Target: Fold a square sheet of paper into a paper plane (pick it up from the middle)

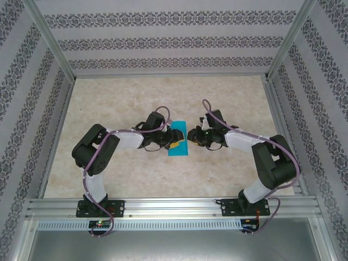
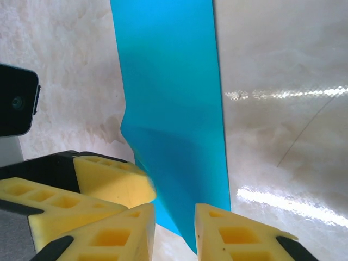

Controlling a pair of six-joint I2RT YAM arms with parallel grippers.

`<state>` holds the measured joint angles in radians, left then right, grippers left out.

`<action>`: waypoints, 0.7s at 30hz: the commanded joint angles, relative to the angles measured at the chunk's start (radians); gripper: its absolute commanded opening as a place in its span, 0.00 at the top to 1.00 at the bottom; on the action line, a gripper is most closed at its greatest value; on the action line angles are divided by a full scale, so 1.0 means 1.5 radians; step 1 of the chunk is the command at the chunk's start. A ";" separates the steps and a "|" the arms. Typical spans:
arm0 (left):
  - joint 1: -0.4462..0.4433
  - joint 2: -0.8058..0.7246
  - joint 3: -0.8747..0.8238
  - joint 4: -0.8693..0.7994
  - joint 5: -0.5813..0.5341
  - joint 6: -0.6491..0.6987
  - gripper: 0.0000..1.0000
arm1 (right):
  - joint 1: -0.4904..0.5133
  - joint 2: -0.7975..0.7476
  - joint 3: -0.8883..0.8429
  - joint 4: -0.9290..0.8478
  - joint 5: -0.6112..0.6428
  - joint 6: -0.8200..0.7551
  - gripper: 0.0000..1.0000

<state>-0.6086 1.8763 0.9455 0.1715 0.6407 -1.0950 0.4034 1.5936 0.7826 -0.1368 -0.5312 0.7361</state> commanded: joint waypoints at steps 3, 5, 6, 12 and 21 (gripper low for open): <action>0.009 0.013 0.009 0.016 -0.010 0.002 0.60 | -0.003 0.007 0.008 0.022 -0.011 -0.024 0.73; 0.008 0.014 0.009 0.011 -0.012 0.003 0.62 | -0.003 0.016 0.015 0.027 -0.017 -0.027 0.74; 0.009 0.014 0.010 0.007 -0.014 0.004 0.64 | -0.003 0.020 0.018 0.030 -0.021 -0.029 0.73; 0.008 0.019 0.012 -0.001 -0.015 0.008 0.68 | -0.002 0.044 0.030 0.039 -0.042 -0.038 0.75; 0.008 0.022 0.014 -0.004 -0.013 0.007 0.69 | 0.000 0.083 0.057 0.030 -0.050 -0.057 0.84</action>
<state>-0.6086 1.9003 0.9455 0.1677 0.6262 -1.0973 0.4038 1.6936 0.8368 -0.1043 -0.5842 0.6823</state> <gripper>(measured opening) 0.313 0.164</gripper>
